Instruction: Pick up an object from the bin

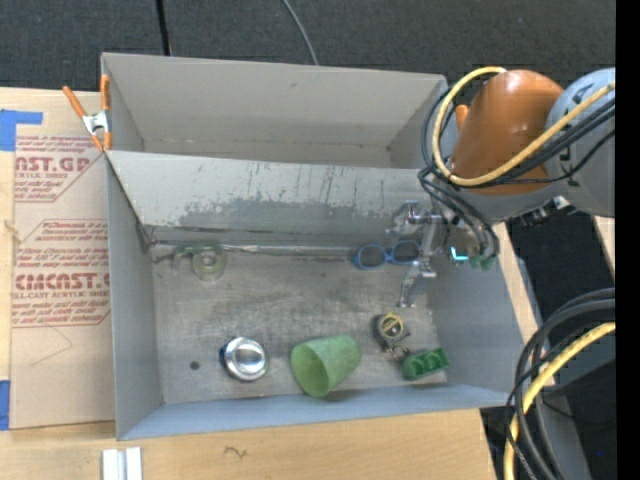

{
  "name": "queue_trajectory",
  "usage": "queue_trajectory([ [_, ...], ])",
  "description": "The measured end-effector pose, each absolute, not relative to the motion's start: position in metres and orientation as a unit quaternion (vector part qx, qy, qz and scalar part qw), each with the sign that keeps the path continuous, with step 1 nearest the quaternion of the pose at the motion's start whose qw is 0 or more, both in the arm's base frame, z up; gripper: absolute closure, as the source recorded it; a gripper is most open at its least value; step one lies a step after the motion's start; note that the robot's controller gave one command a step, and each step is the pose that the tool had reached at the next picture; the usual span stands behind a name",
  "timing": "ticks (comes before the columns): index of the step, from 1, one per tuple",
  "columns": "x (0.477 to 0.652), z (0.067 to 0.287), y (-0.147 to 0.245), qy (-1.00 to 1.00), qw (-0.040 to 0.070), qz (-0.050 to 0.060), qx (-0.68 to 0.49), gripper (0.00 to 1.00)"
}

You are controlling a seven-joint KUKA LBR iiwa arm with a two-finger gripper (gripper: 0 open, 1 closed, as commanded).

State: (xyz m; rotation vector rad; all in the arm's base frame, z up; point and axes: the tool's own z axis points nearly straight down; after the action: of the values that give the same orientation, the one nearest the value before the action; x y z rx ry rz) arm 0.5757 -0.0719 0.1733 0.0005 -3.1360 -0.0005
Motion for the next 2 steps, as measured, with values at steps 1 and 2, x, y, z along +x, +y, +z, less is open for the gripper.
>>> queue_trajectory([
  [1, 0.518, 0.114, -0.064, -0.999, 0.004, -0.001, 0.046, 0.0],
  [2, 0.52, 0.07, -0.077, -1.0, -0.003, 0.0, 0.007, 0.0],
])
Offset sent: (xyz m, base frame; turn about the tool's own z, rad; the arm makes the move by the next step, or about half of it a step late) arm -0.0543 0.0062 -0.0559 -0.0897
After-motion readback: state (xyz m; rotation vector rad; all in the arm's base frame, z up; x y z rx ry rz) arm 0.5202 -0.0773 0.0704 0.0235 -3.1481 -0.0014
